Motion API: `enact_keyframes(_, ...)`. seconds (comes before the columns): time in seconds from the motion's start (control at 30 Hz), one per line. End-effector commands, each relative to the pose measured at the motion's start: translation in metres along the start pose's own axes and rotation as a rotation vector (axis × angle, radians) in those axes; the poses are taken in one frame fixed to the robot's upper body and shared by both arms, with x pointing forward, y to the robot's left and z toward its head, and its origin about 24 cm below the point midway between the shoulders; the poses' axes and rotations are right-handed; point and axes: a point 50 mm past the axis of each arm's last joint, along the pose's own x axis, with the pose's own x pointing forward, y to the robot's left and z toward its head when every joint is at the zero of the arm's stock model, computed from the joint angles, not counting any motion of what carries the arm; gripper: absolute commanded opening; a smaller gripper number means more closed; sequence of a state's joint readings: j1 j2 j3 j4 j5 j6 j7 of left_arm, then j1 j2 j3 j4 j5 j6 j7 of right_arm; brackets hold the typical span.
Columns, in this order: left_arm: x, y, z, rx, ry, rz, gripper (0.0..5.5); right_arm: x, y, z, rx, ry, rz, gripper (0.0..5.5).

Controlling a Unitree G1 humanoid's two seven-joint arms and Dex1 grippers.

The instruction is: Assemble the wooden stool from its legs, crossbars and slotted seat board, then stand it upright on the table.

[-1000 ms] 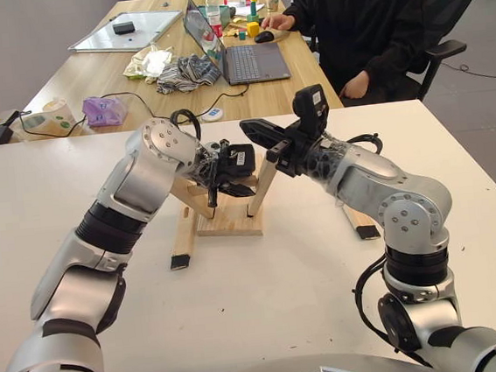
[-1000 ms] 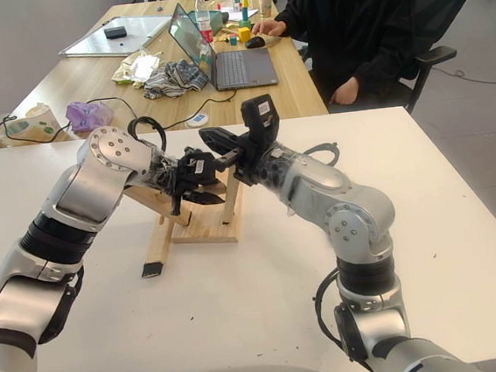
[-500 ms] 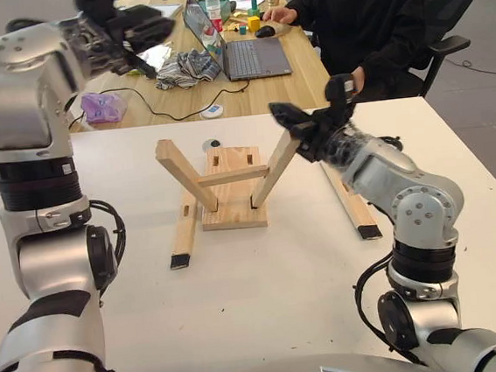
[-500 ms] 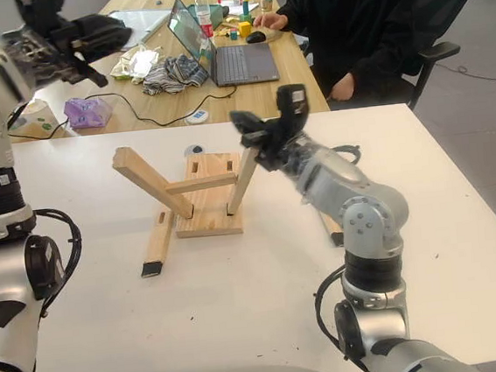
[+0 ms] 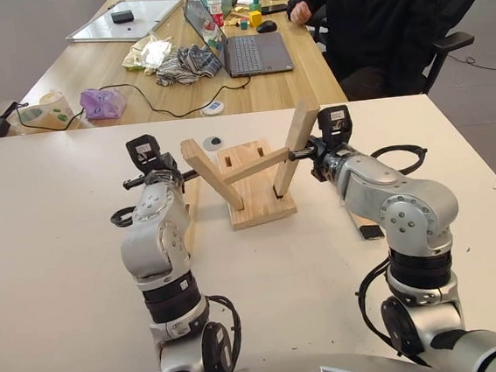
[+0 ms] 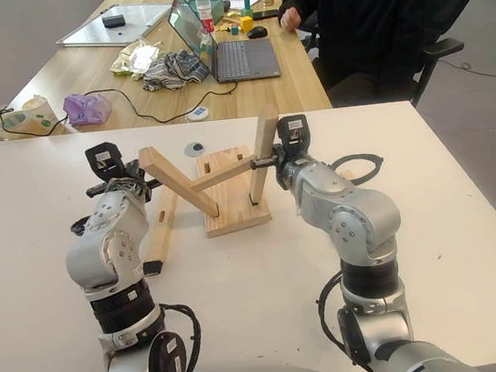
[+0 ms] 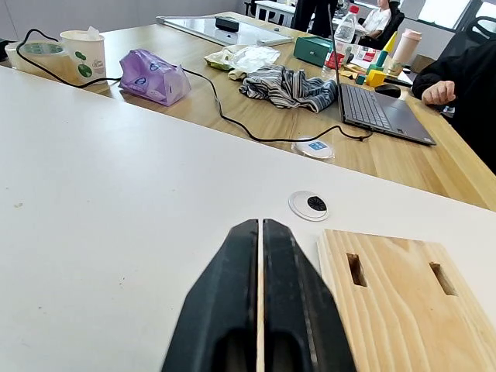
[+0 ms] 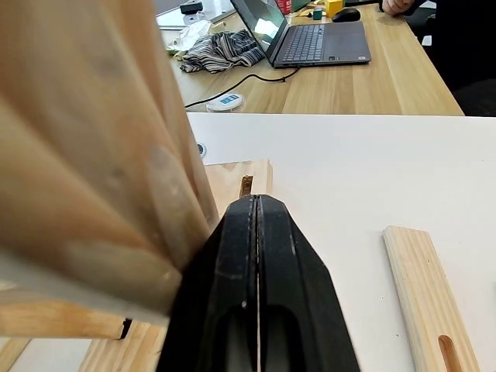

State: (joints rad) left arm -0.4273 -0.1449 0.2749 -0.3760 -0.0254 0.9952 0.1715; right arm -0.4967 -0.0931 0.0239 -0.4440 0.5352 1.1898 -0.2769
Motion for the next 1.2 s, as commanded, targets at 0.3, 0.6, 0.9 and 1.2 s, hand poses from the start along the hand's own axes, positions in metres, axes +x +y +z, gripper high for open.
enact_keyframes(0.3, 0.006, -0.017, 0.042, -0.010, -0.246, -0.149, 0.04, -0.035, -0.016, 0.084, -0.004, -0.626, 0.003, 0.00)
enact_keyframes(0.6, 0.009, -0.014, 0.045, -0.041, -0.255, -0.129, 0.04, -0.003, 0.017, -0.043, 0.151, 0.114, 0.319, 0.00)
enact_keyframes(0.9, 0.008, -0.009, 0.050, -0.066, -0.272, -0.110, 0.04, -0.017, 0.027, -0.037, 0.076, 0.119, 0.440, 0.00)
enact_keyframes(1.2, 0.003, 0.028, 0.022, -0.183, -0.158, 0.130, 0.04, -0.022, -0.111, 0.074, 0.381, -0.498, -0.051, 0.00)
